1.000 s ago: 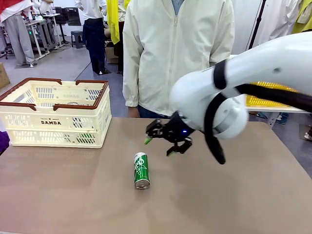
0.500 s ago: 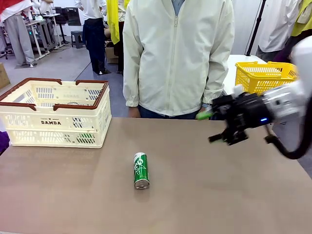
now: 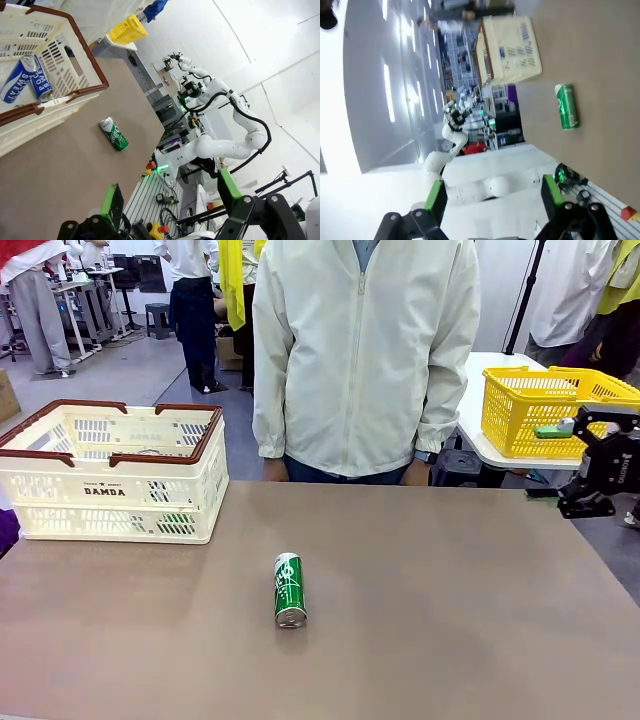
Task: Place the drinks into the Shopping basket.
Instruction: Pick up one drink and place it into the Shopping basket.
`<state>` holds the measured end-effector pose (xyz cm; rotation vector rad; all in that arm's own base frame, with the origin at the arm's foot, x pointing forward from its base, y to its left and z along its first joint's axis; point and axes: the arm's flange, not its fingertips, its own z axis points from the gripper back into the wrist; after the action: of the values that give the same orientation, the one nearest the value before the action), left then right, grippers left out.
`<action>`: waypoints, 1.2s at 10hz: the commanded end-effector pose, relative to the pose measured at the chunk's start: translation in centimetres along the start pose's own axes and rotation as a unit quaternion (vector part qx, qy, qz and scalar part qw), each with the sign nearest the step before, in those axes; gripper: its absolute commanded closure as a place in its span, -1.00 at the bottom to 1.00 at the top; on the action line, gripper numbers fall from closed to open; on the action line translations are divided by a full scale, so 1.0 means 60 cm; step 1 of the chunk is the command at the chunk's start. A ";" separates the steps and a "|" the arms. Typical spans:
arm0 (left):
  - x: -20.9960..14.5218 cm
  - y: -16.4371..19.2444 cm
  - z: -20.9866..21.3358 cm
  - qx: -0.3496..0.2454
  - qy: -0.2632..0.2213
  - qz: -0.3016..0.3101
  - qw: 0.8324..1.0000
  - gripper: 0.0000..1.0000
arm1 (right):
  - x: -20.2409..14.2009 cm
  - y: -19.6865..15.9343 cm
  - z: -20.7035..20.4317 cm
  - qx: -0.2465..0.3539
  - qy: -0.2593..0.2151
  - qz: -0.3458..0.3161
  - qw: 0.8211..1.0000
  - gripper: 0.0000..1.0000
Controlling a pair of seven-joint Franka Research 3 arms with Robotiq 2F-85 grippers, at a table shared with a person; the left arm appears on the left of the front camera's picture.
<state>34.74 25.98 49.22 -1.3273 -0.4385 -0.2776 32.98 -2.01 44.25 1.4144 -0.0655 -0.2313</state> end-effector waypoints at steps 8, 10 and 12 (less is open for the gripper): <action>0.004 -0.008 -0.002 -0.005 -0.007 0.003 1.000 -1.00 | 0.018 0.011 0.163 0.049 0.025 0.035 0.998 -1.00; 0.004 -0.008 -0.002 -0.005 -0.007 0.003 1.000 -1.00 | 0.020 0.041 0.160 0.050 0.014 -0.008 0.999 -1.00; 0.035 -0.059 -0.039 -0.012 0.053 -0.022 0.998 -1.00 | 0.020 0.041 0.160 0.050 0.014 -0.008 0.999 -1.00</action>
<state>35.03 25.10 50.09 -1.3299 -0.4242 -0.3133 32.61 -11.31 47.78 1.5150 -0.0481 -0.1990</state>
